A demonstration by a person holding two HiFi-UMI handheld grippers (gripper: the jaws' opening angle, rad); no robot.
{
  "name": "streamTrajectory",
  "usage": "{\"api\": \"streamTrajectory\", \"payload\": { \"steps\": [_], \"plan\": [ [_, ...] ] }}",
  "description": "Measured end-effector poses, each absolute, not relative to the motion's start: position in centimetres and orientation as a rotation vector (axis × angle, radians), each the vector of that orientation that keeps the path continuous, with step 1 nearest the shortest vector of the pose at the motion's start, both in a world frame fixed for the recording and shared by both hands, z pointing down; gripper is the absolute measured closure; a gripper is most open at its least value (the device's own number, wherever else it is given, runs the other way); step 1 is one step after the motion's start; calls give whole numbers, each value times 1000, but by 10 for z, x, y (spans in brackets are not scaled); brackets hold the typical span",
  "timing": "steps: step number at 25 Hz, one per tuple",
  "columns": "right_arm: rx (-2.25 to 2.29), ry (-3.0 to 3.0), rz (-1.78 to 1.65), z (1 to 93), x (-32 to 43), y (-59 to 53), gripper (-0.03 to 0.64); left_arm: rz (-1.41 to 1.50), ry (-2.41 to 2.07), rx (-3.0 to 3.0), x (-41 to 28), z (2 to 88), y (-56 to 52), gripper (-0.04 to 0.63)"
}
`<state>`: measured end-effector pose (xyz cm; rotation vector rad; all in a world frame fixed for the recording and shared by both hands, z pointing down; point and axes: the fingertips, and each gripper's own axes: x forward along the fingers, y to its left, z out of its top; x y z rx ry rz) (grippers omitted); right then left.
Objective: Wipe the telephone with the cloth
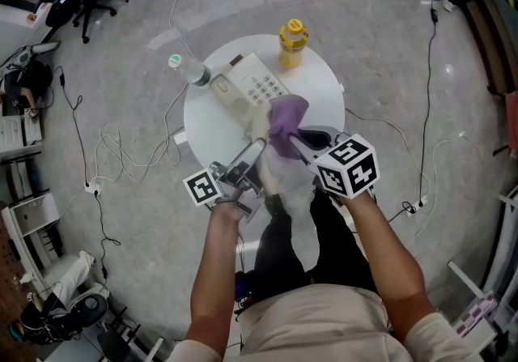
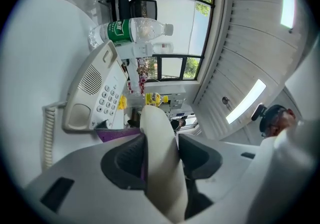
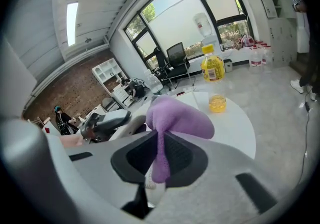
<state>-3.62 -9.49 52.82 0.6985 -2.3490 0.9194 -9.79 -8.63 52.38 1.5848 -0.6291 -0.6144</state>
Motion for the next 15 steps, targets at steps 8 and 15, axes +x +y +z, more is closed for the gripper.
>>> {"api": "streamTrajectory", "payload": {
  "steps": [8,15],
  "plan": [
    [726,-2275,1007,557,-15,-80,586,-518,-743,1498,-106,562,-85,394],
    [741,-2236,1046,574,-3,-79,586,-497,-792,1435,-116,587,-80,394]
  ]
}}
